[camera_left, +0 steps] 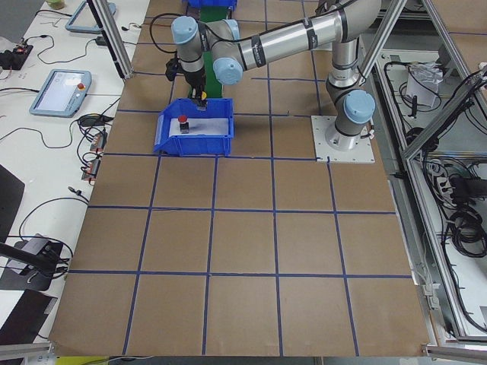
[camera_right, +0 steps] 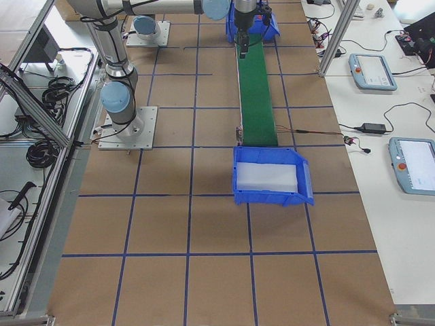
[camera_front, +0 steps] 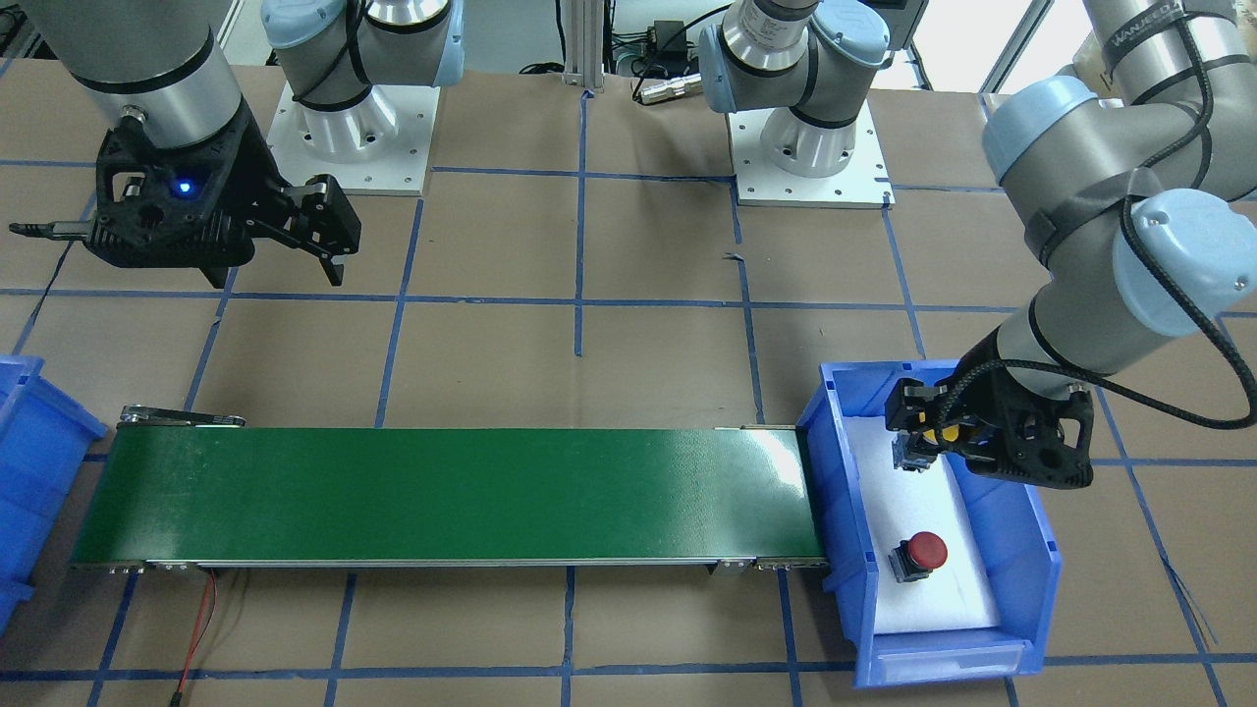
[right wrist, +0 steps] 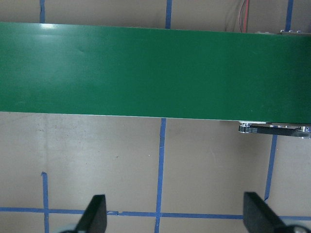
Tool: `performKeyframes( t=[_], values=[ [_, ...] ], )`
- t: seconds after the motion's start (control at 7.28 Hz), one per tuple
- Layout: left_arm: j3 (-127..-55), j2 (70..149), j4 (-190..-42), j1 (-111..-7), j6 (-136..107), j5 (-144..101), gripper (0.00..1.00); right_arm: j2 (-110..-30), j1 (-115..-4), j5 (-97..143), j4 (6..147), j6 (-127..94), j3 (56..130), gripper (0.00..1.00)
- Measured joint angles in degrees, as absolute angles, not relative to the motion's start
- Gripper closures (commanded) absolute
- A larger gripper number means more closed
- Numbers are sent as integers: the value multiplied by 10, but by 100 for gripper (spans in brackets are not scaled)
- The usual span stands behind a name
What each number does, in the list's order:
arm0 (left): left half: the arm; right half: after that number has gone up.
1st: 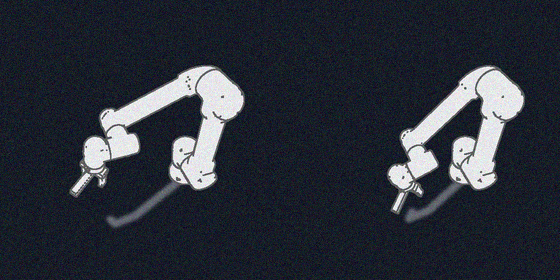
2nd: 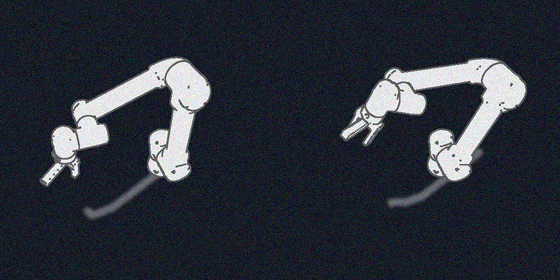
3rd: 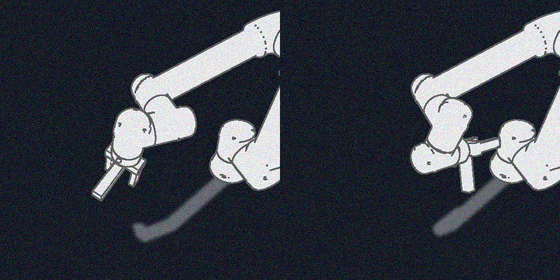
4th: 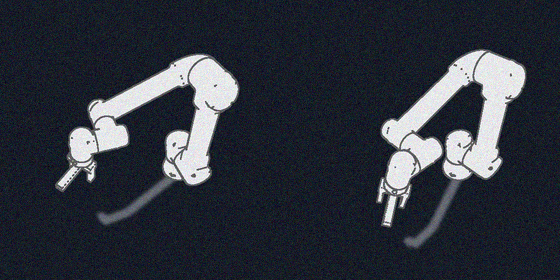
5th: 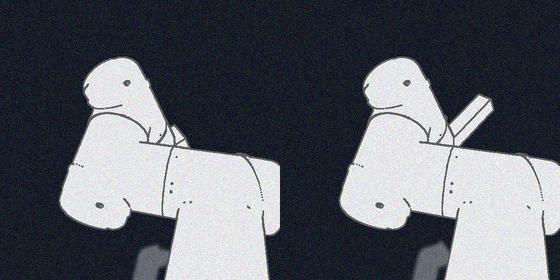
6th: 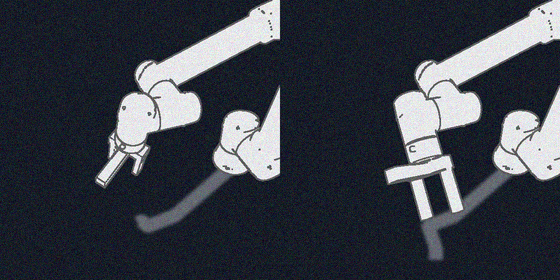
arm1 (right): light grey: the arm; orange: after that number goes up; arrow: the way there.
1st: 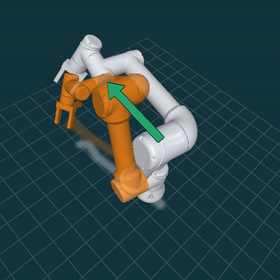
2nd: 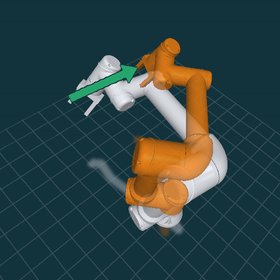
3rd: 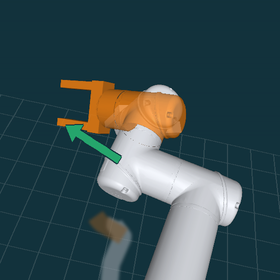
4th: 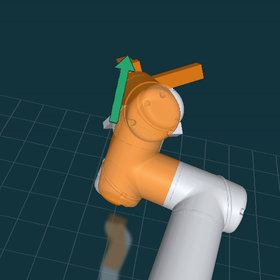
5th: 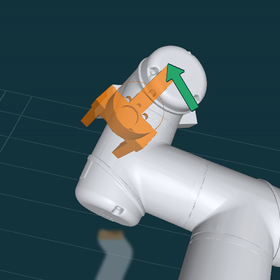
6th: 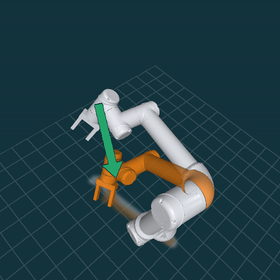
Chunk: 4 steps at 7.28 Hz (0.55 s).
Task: Transport two buttons from left to right
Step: 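Lift the yellow button and carry it onto the near end of the conveyor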
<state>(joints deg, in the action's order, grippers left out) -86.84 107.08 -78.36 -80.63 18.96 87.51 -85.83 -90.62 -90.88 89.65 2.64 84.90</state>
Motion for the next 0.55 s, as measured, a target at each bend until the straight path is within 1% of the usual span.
performKeyframes(
  t=[0.27,0.55],
  values=[
    [-850,1073,-783,-864,195,886,81,-858,-907,-908,896,26,849,0],
    [-847,1086,-766,-912,237,894,81,-859,-906,-908,896,26,849,0]
  ],
)
